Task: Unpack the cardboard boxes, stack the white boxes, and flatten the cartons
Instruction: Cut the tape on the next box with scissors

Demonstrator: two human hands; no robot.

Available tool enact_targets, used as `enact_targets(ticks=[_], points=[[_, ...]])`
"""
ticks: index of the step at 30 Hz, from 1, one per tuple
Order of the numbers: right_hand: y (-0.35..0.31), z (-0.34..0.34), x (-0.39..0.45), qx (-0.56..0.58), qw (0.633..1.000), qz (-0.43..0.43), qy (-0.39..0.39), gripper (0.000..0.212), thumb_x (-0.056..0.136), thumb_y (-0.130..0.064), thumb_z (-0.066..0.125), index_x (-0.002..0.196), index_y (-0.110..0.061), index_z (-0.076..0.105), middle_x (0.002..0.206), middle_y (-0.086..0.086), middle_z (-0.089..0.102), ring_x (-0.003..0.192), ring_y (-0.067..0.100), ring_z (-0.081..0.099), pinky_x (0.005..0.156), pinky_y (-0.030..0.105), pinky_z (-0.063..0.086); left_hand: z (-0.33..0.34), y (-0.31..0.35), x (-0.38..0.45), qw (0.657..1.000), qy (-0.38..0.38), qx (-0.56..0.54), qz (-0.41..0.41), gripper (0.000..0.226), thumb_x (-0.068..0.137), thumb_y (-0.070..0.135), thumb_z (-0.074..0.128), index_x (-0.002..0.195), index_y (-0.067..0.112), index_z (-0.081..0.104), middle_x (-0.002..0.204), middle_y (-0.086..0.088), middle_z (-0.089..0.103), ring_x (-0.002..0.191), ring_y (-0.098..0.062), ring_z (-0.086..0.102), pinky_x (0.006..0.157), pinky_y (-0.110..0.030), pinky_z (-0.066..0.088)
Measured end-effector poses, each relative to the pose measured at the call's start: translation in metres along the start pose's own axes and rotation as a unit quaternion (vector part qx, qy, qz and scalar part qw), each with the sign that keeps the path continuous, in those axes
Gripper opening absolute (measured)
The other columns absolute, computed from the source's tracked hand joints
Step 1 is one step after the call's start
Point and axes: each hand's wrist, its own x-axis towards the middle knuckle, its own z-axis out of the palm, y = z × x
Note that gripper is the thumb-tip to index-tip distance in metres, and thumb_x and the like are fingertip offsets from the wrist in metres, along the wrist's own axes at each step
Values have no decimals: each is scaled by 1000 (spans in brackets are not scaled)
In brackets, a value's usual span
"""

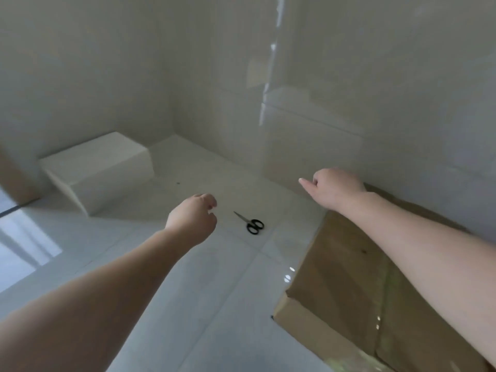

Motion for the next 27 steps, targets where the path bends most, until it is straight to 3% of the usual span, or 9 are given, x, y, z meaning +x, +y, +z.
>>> enact_targets(ticks=[5,8,10,11,13,15,19,23,27], points=[[94,47,-25,3,997,74,-15,52,93,-59,31,75,-19,58,78,3,60,81,27,60,63,30,41,60,91,-5,993,-83,-33,73,31,87,27,55,118,23,56,111,3,60,100,-21,57,78,-26,45],[159,82,-39,-18,987,147,-64,52,93,-61,29,86,-19,60,88,2,64,80,25,57,60,29,39,92,125,-22,971,-192,-22,138,59,83,53,59,133,26,42,128,3,51,111,-17,53,90,-29,44],[199,108,-46,-26,975,194,-101,54,92,-61,30,103,-17,60,104,5,64,92,26,59,64,30,39,113,139,-37,935,-258,68,232,96,68,75,58,143,29,22,146,4,31,129,-17,37,108,-33,31],[216,120,-46,-22,971,210,-115,57,92,-62,31,111,-15,58,112,7,63,99,27,59,66,31,40,123,146,-45,910,-275,113,290,110,61,82,57,146,28,12,152,2,18,138,-18,23,115,-36,16],[241,140,-40,-7,963,232,-134,64,90,-64,34,123,-12,54,123,10,58,108,29,57,70,33,40,144,158,-57,862,-302,155,377,128,55,86,56,149,24,-6,157,0,-7,144,-18,-7,115,-41,-14],[259,153,-26,9,960,238,-147,71,89,-66,34,134,-11,45,134,14,50,117,31,52,78,36,42,163,169,-62,830,-319,168,425,130,59,83,58,147,25,-18,156,-1,-21,142,-17,-23,107,-41,-28],[291,176,1,37,959,241,-145,84,87,-71,31,145,-10,29,147,16,37,131,33,41,101,42,38,183,171,-54,808,-331,146,465,120,69,75,58,146,30,-21,152,2,-34,133,-10,-39,103,-39,-34],[322,203,11,46,950,266,-159,92,84,-75,29,146,-7,27,151,16,31,135,33,35,107,45,34,187,159,-39,790,-345,122,492,110,71,76,50,143,39,-25,151,8,-34,136,-8,-35,104,-37,-32],[340,217,14,84,944,283,-148,111,71,-88,30,147,-9,25,153,13,26,138,32,29,110,45,30,183,150,-28,779,-340,138,510,113,65,75,53,148,37,-13,157,5,-20,142,-12,-23,110,-41,-22]])
